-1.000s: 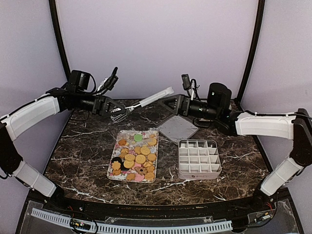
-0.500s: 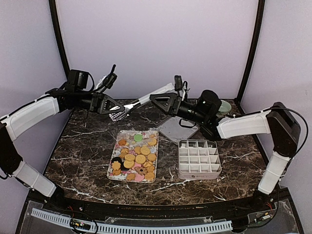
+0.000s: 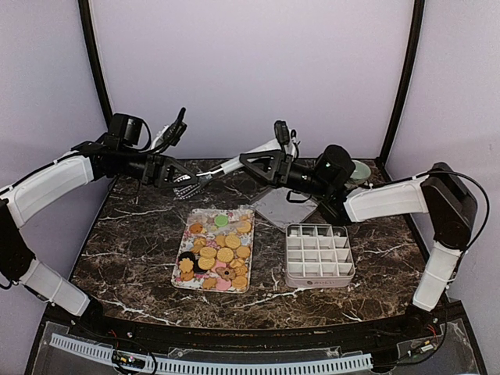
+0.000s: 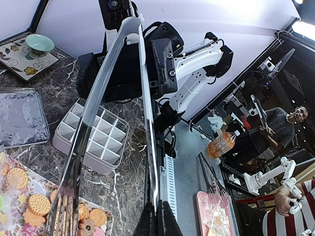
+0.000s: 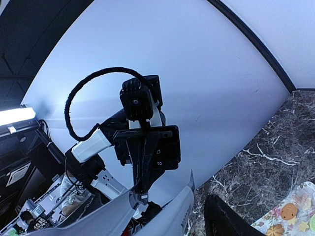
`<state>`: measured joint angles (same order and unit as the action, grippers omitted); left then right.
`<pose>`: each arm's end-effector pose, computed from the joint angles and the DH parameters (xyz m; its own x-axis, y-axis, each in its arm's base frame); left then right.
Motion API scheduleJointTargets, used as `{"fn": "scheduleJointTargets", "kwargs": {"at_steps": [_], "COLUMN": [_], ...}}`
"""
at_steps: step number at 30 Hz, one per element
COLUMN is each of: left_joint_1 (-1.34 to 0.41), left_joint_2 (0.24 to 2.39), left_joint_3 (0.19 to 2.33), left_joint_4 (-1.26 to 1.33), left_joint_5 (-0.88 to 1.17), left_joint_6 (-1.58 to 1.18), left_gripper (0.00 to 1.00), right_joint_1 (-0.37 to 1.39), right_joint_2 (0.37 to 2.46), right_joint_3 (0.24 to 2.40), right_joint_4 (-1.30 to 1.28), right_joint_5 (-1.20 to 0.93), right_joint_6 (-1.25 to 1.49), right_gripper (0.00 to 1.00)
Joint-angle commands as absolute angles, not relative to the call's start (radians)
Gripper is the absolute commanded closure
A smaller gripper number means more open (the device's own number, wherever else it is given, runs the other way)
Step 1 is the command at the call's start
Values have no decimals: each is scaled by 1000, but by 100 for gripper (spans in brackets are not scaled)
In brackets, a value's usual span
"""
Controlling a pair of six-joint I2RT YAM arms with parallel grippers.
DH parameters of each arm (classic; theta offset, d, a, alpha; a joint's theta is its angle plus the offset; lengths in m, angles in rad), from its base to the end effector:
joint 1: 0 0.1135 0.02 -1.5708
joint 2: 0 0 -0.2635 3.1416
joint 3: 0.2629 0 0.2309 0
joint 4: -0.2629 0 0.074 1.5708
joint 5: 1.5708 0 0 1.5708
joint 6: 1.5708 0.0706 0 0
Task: Pack the cookies
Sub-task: Pass from the left arm to the right
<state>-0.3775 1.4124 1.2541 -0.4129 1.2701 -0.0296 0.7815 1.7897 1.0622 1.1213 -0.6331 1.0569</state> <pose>0.2428 -0.1688 0.3465 -0.5277 0.1998 -0.8256 0.8409 -0.0149 -0.5411 0.2577 0.3146 0.3175 -0.6983 0.2961 -0.6516 -0.7070 -0.1432 0.6926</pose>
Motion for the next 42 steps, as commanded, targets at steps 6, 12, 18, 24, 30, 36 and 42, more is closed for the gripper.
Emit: {"fn": "scheduleJointTargets", "kwargs": {"at_steps": [6,12,18,24,30,36,42], "left_joint_1": [-376,-368,-361,-362,-335,-243,-184], "left_joint_2": [1364,1359,1358,1358,1345,1349,1361], "left_joint_3": [1258,1254,1251,1237,1236,1222,1182], "left_joint_4": [-488,-508,-512,-501,-526,-571,-624], "left_joint_5": [1274,1260,1244,1211,1097,1004,862], "left_joint_6": [84,119,127,122,146,175,266], "left_gripper": [100,100,100,94,60,20,10], "right_joint_1": [779,775,769,769,781,813,886], "right_joint_2": [1790,1754,1703,1650,1602,1545,1548], "right_joint_3": [1131,1116,1102,1107,1108,1131,1146], "right_joint_4": [1153,1104,1000,883,687,429,256], "right_joint_5": [-786,-812,-780,-682,-585,-433,-228], "right_joint_6": [1087,1048,967,867,730,545,389], "right_gripper": [35,48,56,66,72,76,76]}}
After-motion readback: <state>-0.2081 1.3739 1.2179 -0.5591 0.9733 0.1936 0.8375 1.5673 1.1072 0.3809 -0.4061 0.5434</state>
